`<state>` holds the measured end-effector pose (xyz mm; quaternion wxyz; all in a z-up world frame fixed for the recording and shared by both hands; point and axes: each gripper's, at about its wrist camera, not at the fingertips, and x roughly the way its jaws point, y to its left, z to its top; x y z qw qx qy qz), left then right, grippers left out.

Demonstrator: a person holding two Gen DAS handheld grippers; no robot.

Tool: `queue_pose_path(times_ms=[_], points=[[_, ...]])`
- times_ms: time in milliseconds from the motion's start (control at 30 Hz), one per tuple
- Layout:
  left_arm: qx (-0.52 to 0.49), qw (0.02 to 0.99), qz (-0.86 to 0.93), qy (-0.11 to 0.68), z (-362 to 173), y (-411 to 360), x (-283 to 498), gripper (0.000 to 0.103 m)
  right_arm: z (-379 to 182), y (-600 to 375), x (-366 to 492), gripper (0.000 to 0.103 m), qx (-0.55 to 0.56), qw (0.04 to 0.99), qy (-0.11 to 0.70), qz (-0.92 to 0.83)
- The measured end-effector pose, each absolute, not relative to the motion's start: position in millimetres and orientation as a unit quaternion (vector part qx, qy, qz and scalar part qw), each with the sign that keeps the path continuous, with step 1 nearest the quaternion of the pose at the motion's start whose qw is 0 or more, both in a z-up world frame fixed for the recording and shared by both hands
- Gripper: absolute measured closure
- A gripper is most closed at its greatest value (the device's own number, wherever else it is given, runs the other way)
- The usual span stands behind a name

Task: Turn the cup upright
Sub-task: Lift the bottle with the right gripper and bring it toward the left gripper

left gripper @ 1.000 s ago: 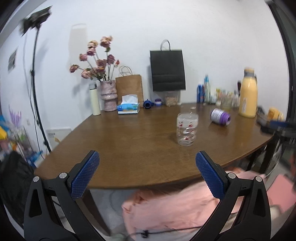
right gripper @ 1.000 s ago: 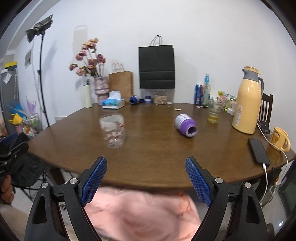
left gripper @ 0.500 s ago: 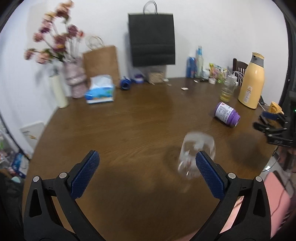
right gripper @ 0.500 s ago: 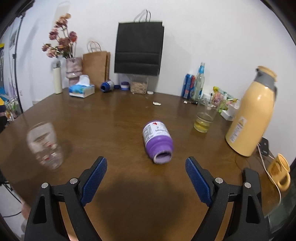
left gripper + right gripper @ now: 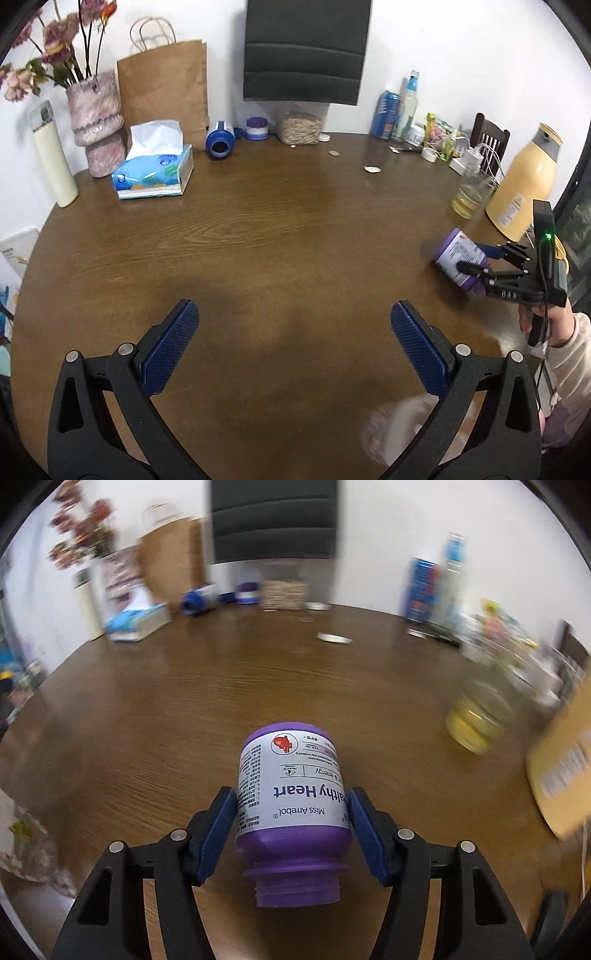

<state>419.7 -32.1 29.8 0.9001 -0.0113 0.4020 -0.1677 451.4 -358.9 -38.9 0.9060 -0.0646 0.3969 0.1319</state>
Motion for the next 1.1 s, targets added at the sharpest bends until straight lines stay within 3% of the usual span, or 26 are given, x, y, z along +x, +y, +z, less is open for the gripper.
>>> queue_pose_path(times_ms=[467, 567, 800, 1000, 1100], points=[[-0.079, 0.9, -0.142, 0.406, -17.6, -22.9, 501.7, 0.001, -44.8, -152.8, 495.6, 0.032, -0.172, 0.816, 0.37, 0.408], [-0.045, 0.905, -0.107, 0.409, -30.1, -24.4, 507.9, 0.01, -56.6, -150.0, 491.6, 0.024, -0.178, 0.801, 0.387, 0.42], [-0.055, 0.904, -0.095, 0.413, -41.5, -11.2, 508.0, 0.013, -60.0, -185.8, 488.3, 0.024, -0.165, 0.808, 0.395, 0.404], [-0.061, 0.908, -0.112, 0.398, -29.1, -4.9, 494.1, 0.012, -56.2, -207.0, 509.1, 0.024, -0.111, 0.845, 0.4, 0.338], [-0.061, 0.91, -0.148, 0.382, -14.3, -9.8, 486.2, 0.003, -53.0, -214.9, 514.5, 0.024, -0.086, 0.858, 0.393, 0.319]])
